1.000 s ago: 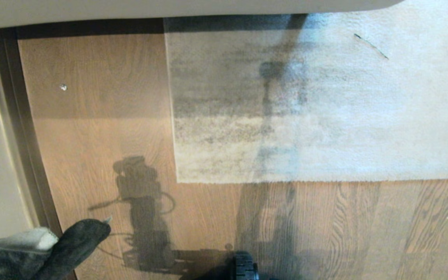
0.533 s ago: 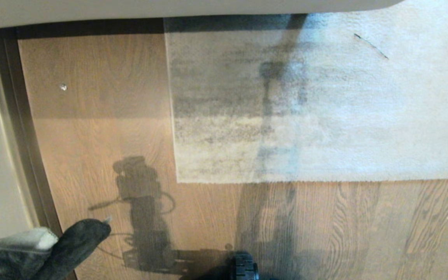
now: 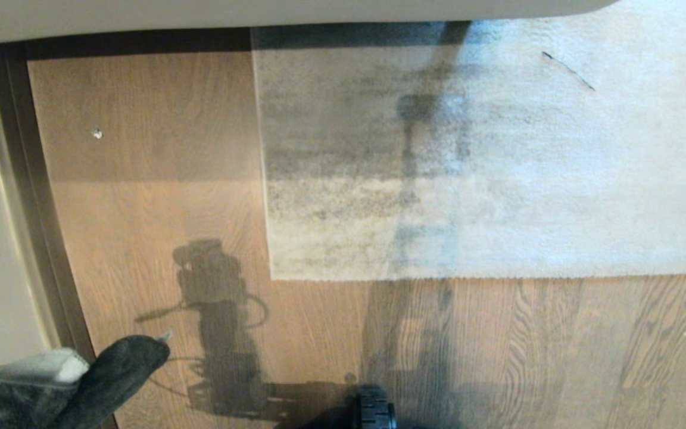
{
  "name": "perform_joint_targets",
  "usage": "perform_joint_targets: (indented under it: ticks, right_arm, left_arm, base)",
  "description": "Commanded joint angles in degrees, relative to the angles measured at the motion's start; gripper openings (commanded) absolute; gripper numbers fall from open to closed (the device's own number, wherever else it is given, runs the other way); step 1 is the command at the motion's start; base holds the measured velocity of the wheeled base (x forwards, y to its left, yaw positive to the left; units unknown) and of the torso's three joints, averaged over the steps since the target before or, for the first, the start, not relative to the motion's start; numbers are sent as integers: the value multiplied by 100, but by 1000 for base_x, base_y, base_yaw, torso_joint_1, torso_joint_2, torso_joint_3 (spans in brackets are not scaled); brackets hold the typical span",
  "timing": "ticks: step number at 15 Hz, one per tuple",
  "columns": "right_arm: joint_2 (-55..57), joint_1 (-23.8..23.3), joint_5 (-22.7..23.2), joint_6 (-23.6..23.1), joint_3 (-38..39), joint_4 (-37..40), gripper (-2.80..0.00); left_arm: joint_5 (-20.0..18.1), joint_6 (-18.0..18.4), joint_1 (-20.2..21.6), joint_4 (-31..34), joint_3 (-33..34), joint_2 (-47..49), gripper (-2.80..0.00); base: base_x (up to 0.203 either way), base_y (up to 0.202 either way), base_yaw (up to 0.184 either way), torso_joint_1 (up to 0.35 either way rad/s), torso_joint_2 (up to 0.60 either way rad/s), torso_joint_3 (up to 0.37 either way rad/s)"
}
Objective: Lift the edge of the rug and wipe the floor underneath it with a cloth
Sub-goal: Put down the rag
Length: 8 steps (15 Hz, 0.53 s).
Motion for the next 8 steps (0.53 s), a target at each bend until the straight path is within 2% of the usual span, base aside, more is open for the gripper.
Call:
perform_joint_targets:
  ticks: [1, 8]
  right_arm:
    - [16, 1, 1, -10, 1, 0, -280]
    - [16, 1, 1, -11, 1, 0, -280]
  left_arm:
    - [3, -3, 0, -3, 0, -2, -280]
    - [3, -3, 0, -3, 0, -2, -280]
  base:
    - [0, 0, 0, 0, 0, 0]
    - [0, 0, 0, 0, 0, 0]
